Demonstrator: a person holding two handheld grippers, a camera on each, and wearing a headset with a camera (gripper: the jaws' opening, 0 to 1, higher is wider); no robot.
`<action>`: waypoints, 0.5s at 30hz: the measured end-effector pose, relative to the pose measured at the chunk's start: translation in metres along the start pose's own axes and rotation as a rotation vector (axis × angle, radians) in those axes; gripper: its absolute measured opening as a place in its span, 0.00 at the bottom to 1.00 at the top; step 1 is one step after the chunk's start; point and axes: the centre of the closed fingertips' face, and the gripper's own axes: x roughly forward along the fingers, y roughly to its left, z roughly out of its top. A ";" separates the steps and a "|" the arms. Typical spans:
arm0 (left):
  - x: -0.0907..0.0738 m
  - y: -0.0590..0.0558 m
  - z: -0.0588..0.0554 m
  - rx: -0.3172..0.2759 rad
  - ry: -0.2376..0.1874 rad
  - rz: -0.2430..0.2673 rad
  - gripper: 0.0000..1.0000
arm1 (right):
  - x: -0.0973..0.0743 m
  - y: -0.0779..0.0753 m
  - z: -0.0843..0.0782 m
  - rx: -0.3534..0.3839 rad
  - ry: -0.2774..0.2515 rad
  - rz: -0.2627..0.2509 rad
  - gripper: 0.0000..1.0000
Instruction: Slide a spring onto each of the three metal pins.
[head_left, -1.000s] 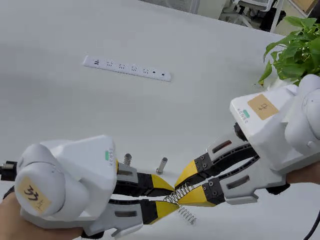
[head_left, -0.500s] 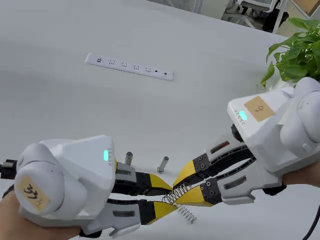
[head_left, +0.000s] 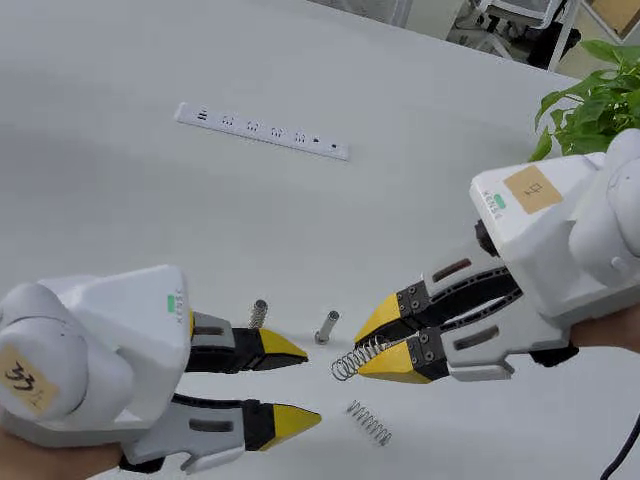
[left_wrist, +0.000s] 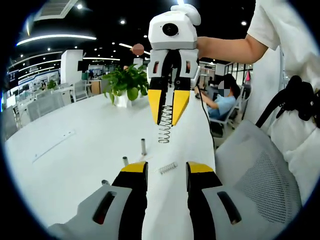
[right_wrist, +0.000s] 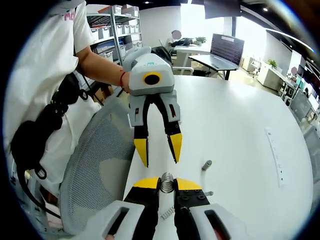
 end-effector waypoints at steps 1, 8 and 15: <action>-0.002 0.002 -0.002 -0.004 0.000 0.006 0.29 | 0.000 -0.003 -0.001 -0.003 0.007 -0.010 0.06; -0.018 0.018 -0.017 -0.029 0.020 0.052 0.42 | 0.000 -0.025 -0.006 0.018 0.057 -0.072 0.06; -0.029 0.033 -0.025 -0.050 0.015 0.090 0.62 | 0.004 -0.049 -0.015 0.044 0.116 -0.131 0.06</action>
